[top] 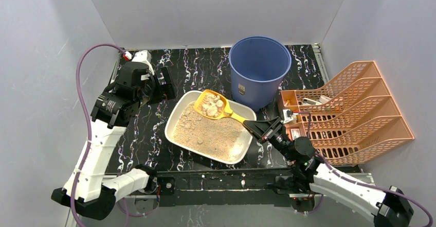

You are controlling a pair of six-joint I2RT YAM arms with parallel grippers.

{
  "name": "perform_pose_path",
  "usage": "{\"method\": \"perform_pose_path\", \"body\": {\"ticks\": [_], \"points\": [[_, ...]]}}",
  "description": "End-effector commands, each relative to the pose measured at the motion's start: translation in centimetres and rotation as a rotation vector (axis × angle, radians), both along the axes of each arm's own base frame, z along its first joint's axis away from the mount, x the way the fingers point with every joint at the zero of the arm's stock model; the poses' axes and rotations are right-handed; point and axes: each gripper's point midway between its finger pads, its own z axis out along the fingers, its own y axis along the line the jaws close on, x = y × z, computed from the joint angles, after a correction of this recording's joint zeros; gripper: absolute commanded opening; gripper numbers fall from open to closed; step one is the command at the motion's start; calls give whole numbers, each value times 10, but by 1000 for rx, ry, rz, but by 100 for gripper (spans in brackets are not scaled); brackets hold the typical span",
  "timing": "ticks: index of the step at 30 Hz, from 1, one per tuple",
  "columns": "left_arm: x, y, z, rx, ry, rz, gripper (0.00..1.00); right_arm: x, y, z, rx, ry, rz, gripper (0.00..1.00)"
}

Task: Clean the litter box

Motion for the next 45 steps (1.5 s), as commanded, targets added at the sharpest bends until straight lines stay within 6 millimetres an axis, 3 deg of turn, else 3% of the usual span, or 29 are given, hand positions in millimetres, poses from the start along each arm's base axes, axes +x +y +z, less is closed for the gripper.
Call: {"method": "perform_pose_path", "body": {"ticks": [1, 3, 4, 5, 6, 10, 13, 14, 17, 18, 19, 20, 23, 24, 26, 28, 31, 33, 35, 37, 40, 41, 43, 45], "points": [[-5, -3, 8, -25, -14, -19, 98, -7, -7, 49, 123, -82, 12, 1], [-5, -2, 9, -25, -18, -16, 98, -16, 8, 55, 80, -141, 90, 1], [-5, -2, 9, -28, -23, -16, 98, -9, 4, 48, 74, -125, 44, 1], [-5, -2, 10, -31, -28, -15, 98, 6, -7, 30, 61, -33, -42, 1], [-4, -3, 10, -34, -30, -15, 98, 9, -16, 27, 98, -1, -76, 1], [-7, -2, 15, -32, -33, -15, 98, -14, 1, 51, 79, -117, 66, 1], [-6, -1, 12, -31, -37, -14, 98, 11, -23, 29, 80, 5, -108, 1], [-5, -3, 12, -35, -32, -17, 98, 6, -23, 38, 131, -29, -82, 1], [-6, -4, 12, -42, -26, -19, 98, -14, 6, 57, 63, -125, 81, 1], [-6, -4, 12, -47, -35, -19, 98, -8, 3, 53, 40, -112, 40, 1], [-5, -5, 14, -51, -44, -19, 98, 6, -6, 36, 22, -21, -36, 1], [-5, -6, 14, -54, -43, -21, 98, 8, -15, 37, 82, -11, -70, 1], [-6, -4, 18, -45, -38, -22, 98, -14, 4, 52, 81, -85, 84, 1], [-6, -2, 20, -42, -47, -17, 98, -13, 5, 52, 41, -105, 74, 1], [-6, -2, 19, -43, -55, -16, 98, 7, -13, 33, 33, 14, -61, 1], [-6, -4, 20, -50, -52, -23, 98, 0, -16, 43, 127, -42, -37, 1], [-7, -3, 20, -47, -49, -22, 98, -11, 5, 59, 17, -119, 59, 1], [-6, -4, 19, -55, -58, -20, 98, 10, -12, 31, -9, 9, -75, 1], [-6, -7, 20, -60, -48, -32, 98, -1, -17, 54, 152, -52, -33, 1], [-7, -6, 22, -53, -44, -34, 98, -13, 6, 56, 72, -72, 90, 1], [-7, -3, 20, -50, -59, -24, 98, 9, -13, 40, 54, 13, -64, 1], [-8, -4, 20, -53, -55, -28, 98, 4, -15, 46, 112, -12, -47, 1], [-10, -4, 21, -51, -46, -34, 98, -11, 2, 56, 90, -62, 69, 1], [-10, -2, 19, -43, -47, -25, 98, -8, 5, 58, 6, -87, 49, 1]]}}
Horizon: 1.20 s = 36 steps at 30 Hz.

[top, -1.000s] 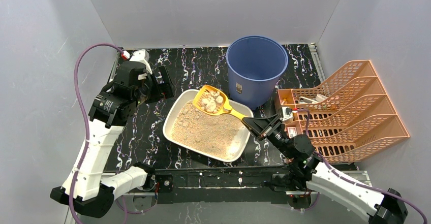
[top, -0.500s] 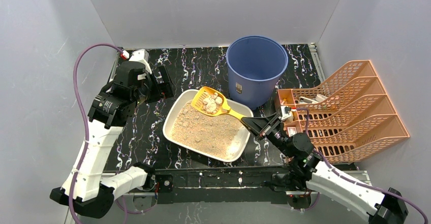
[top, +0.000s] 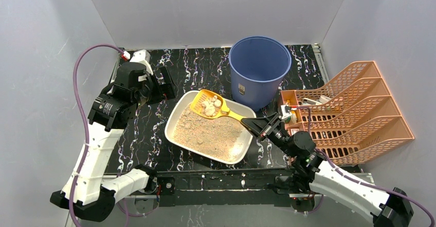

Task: Clean the litter box

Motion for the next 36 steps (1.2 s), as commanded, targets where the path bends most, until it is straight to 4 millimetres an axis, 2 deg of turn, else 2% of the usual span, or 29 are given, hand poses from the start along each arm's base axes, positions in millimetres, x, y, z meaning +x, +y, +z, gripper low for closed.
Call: {"method": "perform_pose_path", "body": {"ticks": [1, 2, 3, 5, 6, 7, 8, 10, 11, 13, 14, 17, 20, 27, 36], "points": [[-7, 3, 8, -6, -26, -2, 98, 5, -8, 35, 3, -49, -58, 1], [-6, 2, 8, -11, -29, -4, 98, 10, -17, 26, 31, -7, -104, 1], [-6, 0, 9, -16, -24, -11, 98, 4, -20, 35, 119, -46, -83, 1], [-7, -1, 11, -16, -16, -20, 98, -13, -4, 53, 128, -99, 44, 1], [-7, 0, 11, -13, -17, -17, 98, -16, 5, 51, 68, -110, 77, 1], [-7, 1, 10, -13, -24, -12, 98, -11, 5, 45, 12, -98, 54, 1], [-6, 1, 9, -14, -28, -10, 98, 2, -3, 23, -40, -15, -27, 1], [-5, -2, 8, -24, -21, -21, 98, 2, -21, 36, 138, -43, -75, 1], [-6, -4, 9, -25, -15, -28, 98, -6, -16, 43, 168, -70, -20, 1], [-7, -1, 12, -19, -21, -19, 98, -13, 3, 42, 57, -90, 62, 1], [-6, 1, 12, -16, -34, -11, 98, -8, 2, 38, 6, -69, 34, 1], [-7, 1, 9, -11, -27, -12, 98, -2, -17, 52, 102, -106, -62, 1], [-8, 3, 9, -7, -28, -8, 98, -1, -13, 55, 44, -106, -54, 1], [-7, 6, 7, 5, -31, 0, 98, 3, -24, 87, 57, -194, -130, 1], [-7, 6, 5, 12, -31, -2, 98, 12, -60, 155, -9, -339, -337, 1]]}}
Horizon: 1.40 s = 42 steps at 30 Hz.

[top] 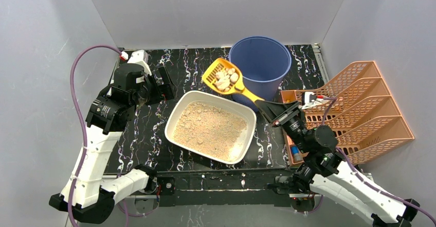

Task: Clean the litter box

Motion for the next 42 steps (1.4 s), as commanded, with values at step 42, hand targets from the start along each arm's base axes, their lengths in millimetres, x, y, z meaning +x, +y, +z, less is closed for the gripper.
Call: {"method": "perform_pose_path", "body": {"ticks": [42], "points": [[-5, 9, -12, 44, 3, 8, 98, 78, -85, 63, -887, -335, -720, 1]]}}
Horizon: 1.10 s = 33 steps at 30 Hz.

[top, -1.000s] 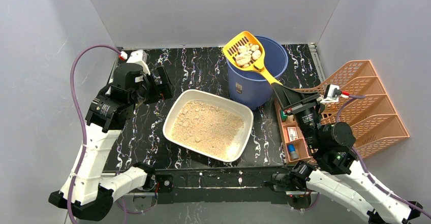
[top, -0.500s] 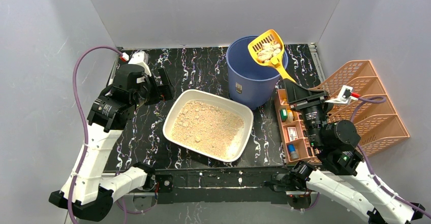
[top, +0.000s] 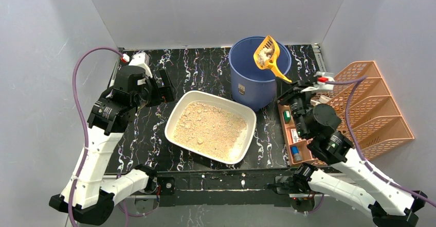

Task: Clean the litter box

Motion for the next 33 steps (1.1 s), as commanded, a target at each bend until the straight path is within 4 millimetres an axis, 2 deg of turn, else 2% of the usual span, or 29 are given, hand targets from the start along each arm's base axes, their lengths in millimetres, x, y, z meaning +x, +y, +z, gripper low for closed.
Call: {"method": "perform_pose_path", "body": {"ticks": [1, 15, 18, 20, 24, 29, 33], "points": [[-4, 6, -1, 23, -9, 7, 98, 4, -1, 26, -138, -76, -21, 1], [-4, 8, -5, 36, -5, 11, 98, 22, 12, 19, -755, -175, -5, 1], [-4, 9, -7, 39, -1, 12, 98, 24, 17, 15, -889, -188, 22, 1], [-5, 10, -7, 41, -2, 15, 98, 26, 22, 6, -993, -187, 59, 1], [-6, 11, -9, 46, 1, 17, 98, 26, 29, 5, -1124, -226, 112, 1], [-9, 11, -16, 49, 26, 15, 98, 29, 32, 11, -1247, -250, 124, 1], [-11, 12, -20, 51, 34, 17, 98, 24, 36, 32, -1207, -287, 148, 1]]}}
